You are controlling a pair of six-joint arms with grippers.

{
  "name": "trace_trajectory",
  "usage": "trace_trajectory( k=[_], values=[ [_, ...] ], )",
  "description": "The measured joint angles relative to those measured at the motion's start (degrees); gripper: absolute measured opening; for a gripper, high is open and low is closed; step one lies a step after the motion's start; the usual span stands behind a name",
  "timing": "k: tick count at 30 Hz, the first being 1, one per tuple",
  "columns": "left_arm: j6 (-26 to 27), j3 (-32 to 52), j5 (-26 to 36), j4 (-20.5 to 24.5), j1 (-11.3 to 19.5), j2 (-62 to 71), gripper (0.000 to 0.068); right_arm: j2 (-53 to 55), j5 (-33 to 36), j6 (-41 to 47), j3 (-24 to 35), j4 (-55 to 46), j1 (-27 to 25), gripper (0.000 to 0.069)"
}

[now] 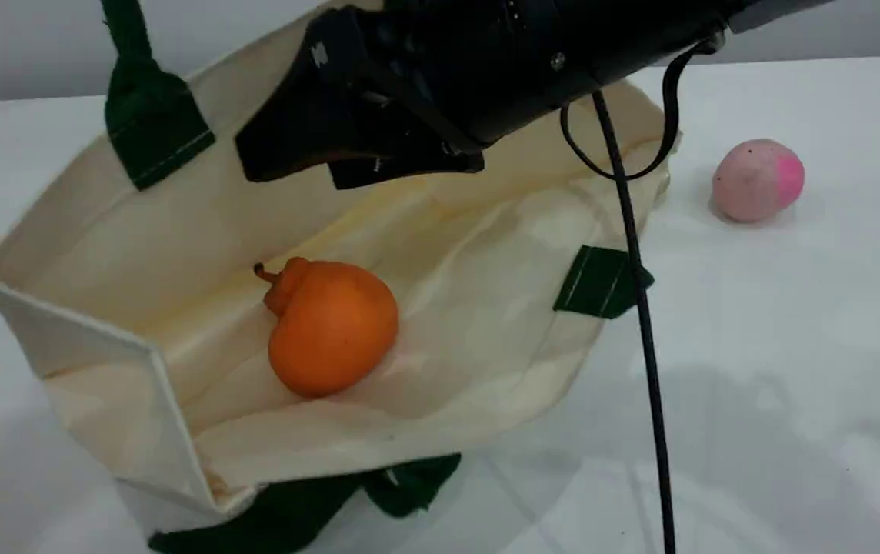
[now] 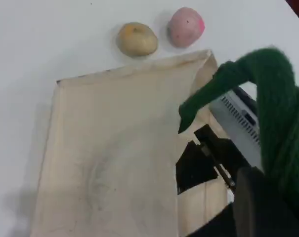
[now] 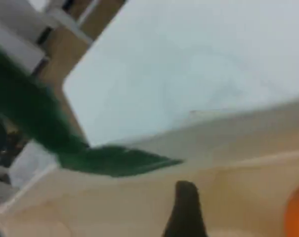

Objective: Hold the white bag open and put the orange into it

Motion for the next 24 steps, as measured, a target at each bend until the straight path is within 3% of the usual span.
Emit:
trace_trajectory(
  k=[7, 11, 16, 19, 24],
  values=[
    [-0.1, 0.0, -0.1, 0.5, 0.0, 0.0, 0.0065, -6.0, -0.6, 1.7, 0.0, -5.8, -1.7, 0.0491],
    [-0.3, 0.0, -0.4, 2.9, 0.0, 0.1, 0.0065, -10.7, -1.3, 8.7, 0.0, -14.0, -4.7, 0.0450],
    [-0.3, 0.0, -2.3, 2.8, 0.0, 1.7, 0.0065, -15.2, -1.1, 20.4, 0.0, -26.4, -9.5, 0.0409],
    [-0.3, 0.0, -2.7, 2.8, 0.0, 3.7, 0.0065, -17.8, 1.0, 27.5, 0.0, -34.9, -12.3, 0.0357],
    [-0.3, 0.0, -5.0, 2.6, 0.0, 6.8, 0.0065, -23.0, 5.0, 36.8, 0.0, -44.9, -16.7, 0.0211]
  ],
)
